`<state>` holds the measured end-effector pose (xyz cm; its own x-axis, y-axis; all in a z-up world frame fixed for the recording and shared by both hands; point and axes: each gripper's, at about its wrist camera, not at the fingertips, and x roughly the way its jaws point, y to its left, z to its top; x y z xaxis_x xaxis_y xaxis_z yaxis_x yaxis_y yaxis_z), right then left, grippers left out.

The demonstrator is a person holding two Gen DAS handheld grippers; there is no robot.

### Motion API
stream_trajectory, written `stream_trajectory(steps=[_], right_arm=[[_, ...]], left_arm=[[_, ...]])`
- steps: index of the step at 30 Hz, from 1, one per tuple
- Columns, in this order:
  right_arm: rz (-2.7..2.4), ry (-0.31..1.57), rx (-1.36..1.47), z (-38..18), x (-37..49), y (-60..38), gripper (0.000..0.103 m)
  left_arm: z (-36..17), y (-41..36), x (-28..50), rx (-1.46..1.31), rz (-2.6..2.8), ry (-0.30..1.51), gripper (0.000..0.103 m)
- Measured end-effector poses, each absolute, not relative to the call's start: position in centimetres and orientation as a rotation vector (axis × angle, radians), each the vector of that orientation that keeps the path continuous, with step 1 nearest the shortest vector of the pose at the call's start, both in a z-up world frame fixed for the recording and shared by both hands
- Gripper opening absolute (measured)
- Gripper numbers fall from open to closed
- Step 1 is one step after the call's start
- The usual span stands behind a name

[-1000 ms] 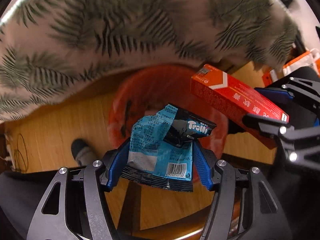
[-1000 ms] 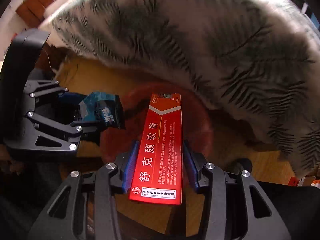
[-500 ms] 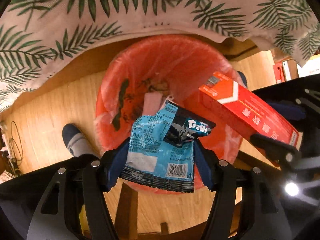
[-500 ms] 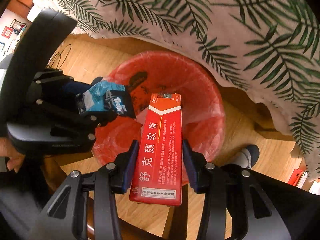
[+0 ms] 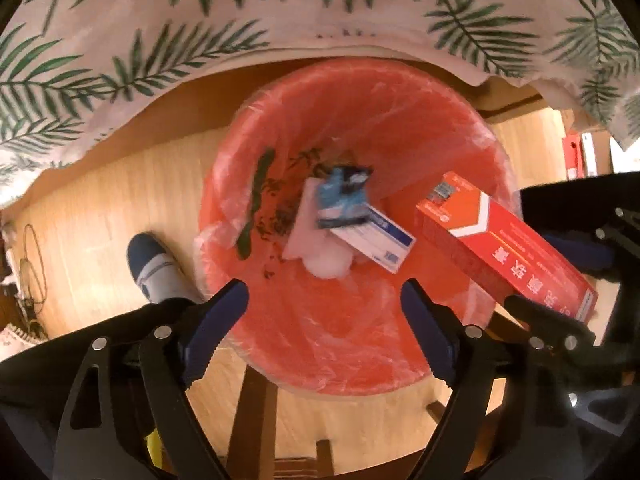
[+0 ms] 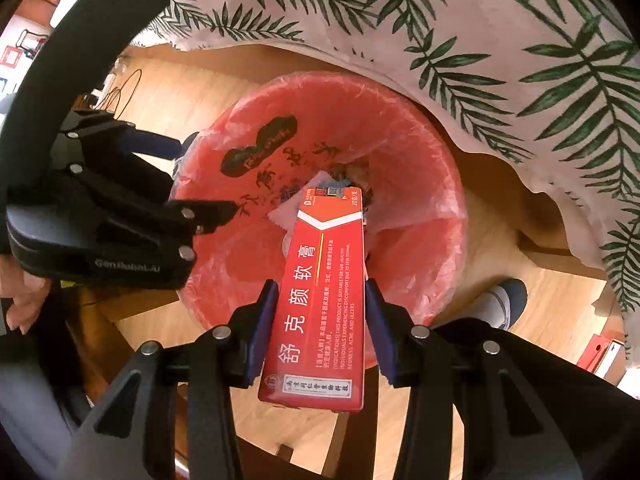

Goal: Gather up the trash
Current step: 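Open the left tool to drop the wrapper while the right tool releases the red box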

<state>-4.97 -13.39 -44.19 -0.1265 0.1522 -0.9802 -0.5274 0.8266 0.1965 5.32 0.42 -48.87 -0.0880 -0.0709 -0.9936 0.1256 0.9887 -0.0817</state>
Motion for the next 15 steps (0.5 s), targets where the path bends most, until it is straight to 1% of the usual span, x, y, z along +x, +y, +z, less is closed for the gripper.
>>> stream_trajectory(steps=[3, 4, 6, 7, 15], right_arm=[[0.604, 1.604, -0.304, -44.7, -4.8, -13.1, 0.044], [0.607, 1.605, -0.304, -44.8, -4.7, -12.9, 0.044], [0.613, 1.606, -0.305, -45.1, -4.6, -12.7, 0.044], [0.616, 1.605, -0.309, -45.3, -4.5, -12.4, 0.044], [0.656, 1.613, -0.331, -46.0, -4.4, -11.1, 0.045]], left_arm=[[-48.5, 1.2, 5.5, 0.038, -0.107, 1.645, 0.083], [-48.4, 1.5, 5.5, 0.034, -0.089, 1.645, 0.085], [-48.1, 2.1, 5.4, 0.03, -0.059, 1.636, 0.093], [-48.0, 2.6, 5.3, 0.03, -0.041, 1.632, 0.094], [-47.1, 4.8, 4.5, -0.008, 0.019, 1.619, 0.097]])
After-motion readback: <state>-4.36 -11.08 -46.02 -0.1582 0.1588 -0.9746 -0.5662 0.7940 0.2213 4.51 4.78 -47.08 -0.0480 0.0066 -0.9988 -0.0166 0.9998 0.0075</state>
